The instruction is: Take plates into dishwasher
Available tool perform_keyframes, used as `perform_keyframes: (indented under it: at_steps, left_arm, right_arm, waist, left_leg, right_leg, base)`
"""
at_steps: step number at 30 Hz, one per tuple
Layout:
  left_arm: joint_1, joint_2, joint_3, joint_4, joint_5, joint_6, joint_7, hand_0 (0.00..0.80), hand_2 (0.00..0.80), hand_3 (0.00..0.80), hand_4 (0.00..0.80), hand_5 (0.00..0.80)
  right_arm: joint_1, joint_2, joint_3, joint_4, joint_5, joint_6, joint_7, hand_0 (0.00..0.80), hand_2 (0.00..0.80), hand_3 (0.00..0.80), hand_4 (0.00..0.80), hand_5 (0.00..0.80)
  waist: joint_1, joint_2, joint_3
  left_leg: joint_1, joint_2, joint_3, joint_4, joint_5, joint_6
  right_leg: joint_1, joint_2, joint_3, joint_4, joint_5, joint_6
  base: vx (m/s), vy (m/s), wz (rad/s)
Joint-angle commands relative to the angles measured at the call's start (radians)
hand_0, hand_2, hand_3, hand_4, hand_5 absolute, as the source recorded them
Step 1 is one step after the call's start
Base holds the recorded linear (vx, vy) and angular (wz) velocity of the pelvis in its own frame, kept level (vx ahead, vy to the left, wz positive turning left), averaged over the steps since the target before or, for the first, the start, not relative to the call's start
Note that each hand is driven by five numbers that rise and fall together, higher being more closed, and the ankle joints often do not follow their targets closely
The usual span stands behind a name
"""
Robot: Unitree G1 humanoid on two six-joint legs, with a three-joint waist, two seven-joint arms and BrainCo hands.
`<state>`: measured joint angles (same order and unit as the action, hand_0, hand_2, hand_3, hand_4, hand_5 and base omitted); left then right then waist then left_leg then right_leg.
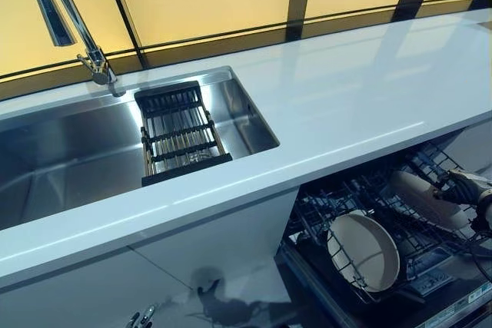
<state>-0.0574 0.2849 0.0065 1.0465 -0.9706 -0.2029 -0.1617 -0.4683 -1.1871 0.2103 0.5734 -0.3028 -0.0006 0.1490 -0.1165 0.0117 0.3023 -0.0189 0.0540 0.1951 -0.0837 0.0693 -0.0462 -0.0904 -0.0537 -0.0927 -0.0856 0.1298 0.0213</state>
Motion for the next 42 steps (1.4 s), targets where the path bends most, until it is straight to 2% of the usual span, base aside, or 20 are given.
perform_keyframes:
  at_steps: [1,9,11,12,17,26,35,42]
  left_arm:
    - [-0.013,0.060,-0.002,0.027,0.013,-0.020,0.017,0.000,0.000,0.000,0.000,0.000]
    - [-0.031,0.058,-0.005,0.026,-0.010,-0.031,0.011,0.000,0.000,0.000,0.000,0.000]
    - [-0.030,0.058,-0.005,0.026,-0.010,-0.032,0.010,0.000,0.000,0.000,0.000,0.000]
    - [-0.037,0.052,-0.010,0.027,-0.012,-0.033,0.003,0.000,0.000,0.000,0.000,0.000]
    - [-0.046,0.041,-0.026,0.026,-0.018,-0.035,-0.013,0.000,0.000,0.000,0.000,0.000]
    - [-0.061,0.031,-0.043,0.032,-0.026,-0.032,-0.023,0.000,0.000,0.000,0.000,0.000]
    - [-0.057,0.040,-0.050,0.027,-0.020,-0.023,-0.025,0.000,0.000,0.000,0.000,0.000]
    - [-0.047,0.056,-0.038,0.019,-0.020,-0.016,-0.010,0.000,0.000,0.000,0.000,0.000]
  right_arm:
    - [-0.083,-0.016,0.059,0.040,-0.002,0.008,0.000,0.800,0.800,0.800,0.800,0.800]
    - [-0.091,0.078,0.080,0.067,-0.003,0.057,0.022,0.800,0.800,0.800,0.800,0.800]
    - [-0.091,0.079,0.080,0.067,-0.003,0.058,0.023,0.800,0.800,0.800,0.800,0.800]
    - [-0.093,0.116,0.089,0.095,-0.015,0.062,0.015,0.800,0.800,0.800,0.800,0.800]
    - [-0.109,0.158,0.107,0.167,-0.027,0.065,0.004,0.800,0.800,0.800,0.800,0.800]
    - [-0.091,0.225,0.114,0.222,-0.046,0.081,-0.005,0.800,0.800,0.800,0.800,0.800]
    - [-0.071,0.206,0.105,0.241,-0.064,0.096,-0.059,0.800,0.800,0.800,0.800,0.800]
    - [-0.030,0.111,0.051,0.155,-0.064,0.135,-0.063,0.800,0.800,0.800,0.800,0.800]
  waist:
    - [0.030,-0.052,-0.056]
    - [0.038,-0.022,-0.028]
    - [0.038,-0.022,-0.028]
    - [0.041,-0.007,-0.019]
    - [0.050,0.023,-0.005]
    - [0.050,0.053,0.004]
    - [0.049,0.054,0.003]
    - [0.031,0.012,-0.003]
  left_leg:
    - [0.021,0.034,-0.008,-0.004,-0.038,-0.018]
    - [0.006,0.027,-0.023,-0.004,-0.033,-0.021]
    - [0.006,0.027,-0.023,-0.004,-0.033,-0.021]
    - [0.003,0.024,-0.026,-0.004,-0.032,-0.022]
    - [-0.007,0.017,-0.033,-0.004,-0.028,-0.022]
    - [-0.010,0.007,-0.037,-0.004,-0.027,-0.022]
    - [-0.007,0.004,-0.040,-0.004,-0.028,-0.021]
    - [0.002,0.014,-0.030,-0.004,-0.034,-0.019]
  right_leg:
    - [0.001,-0.053,0.022,-0.002,-0.010,0.096]
    - [-0.010,-0.063,0.015,-0.002,-0.007,0.093]
    - [-0.010,-0.063,0.015,-0.002,-0.007,0.093]
    - [-0.013,-0.068,0.011,-0.002,-0.008,0.091]
    - [-0.020,-0.077,0.003,-0.002,-0.008,0.089]
    - [-0.025,-0.086,0.001,-0.002,-0.010,0.088]
    - [-0.023,-0.085,0.004,-0.002,-0.007,0.089]
    - [-0.018,-0.070,0.016,-0.002,-0.006,0.090]
  base:
    - [-0.030,-0.014,0.00]
    - [-0.029,-0.006,0.00]
    - [-0.017,0.008,-0.01]
    - [-0.046,0.025,-0.01]
    - [-0.037,0.025,0.05]
    - [-0.009,0.011,0.02]
    - [0.000,0.000,0.00]
    - [0.010,-0.009,0.00]
